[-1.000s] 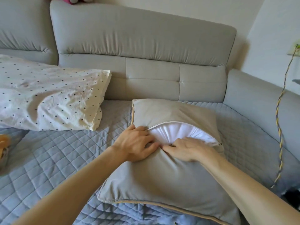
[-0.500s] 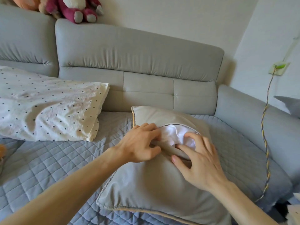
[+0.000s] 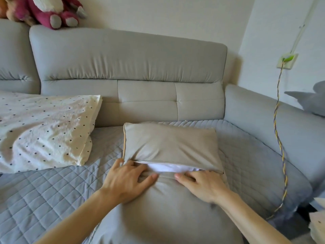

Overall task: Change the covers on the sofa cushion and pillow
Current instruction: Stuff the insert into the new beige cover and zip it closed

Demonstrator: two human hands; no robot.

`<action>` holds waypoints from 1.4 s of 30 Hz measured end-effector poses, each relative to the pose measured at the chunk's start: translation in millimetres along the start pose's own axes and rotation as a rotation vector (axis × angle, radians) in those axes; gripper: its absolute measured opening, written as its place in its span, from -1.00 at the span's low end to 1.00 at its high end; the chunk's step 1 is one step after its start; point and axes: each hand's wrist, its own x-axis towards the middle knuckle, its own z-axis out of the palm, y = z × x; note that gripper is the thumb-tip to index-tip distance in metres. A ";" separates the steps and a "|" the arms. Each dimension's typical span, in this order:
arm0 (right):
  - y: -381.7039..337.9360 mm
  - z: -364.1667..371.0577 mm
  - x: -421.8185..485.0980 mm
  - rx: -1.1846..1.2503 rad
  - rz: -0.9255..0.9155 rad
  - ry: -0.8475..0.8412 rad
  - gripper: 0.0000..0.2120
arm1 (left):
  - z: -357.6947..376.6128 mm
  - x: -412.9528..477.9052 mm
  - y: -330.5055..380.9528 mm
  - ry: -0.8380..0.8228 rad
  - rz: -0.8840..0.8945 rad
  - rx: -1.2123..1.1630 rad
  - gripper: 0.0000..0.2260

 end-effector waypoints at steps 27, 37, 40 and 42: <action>13.1 -29.4 -15.0 0.202 -0.178 0.022 -0.23 | 20.2 62.4 51.5 0.110 -0.011 -0.113 -0.46; 19.9 -81.5 64.4 0.680 0.391 0.174 0.41 | 22.5 1.6 50.2 0.243 0.014 -0.117 -0.52; 25.7 -53.7 56.4 1.075 0.400 0.298 0.31 | 7.7 0.0 49.0 0.194 -0.004 -0.260 -0.51; 25.8 -41.6 51.6 1.186 0.398 0.374 -0.05 | -12.4 5.1 49.6 0.207 -0.042 -0.508 -0.52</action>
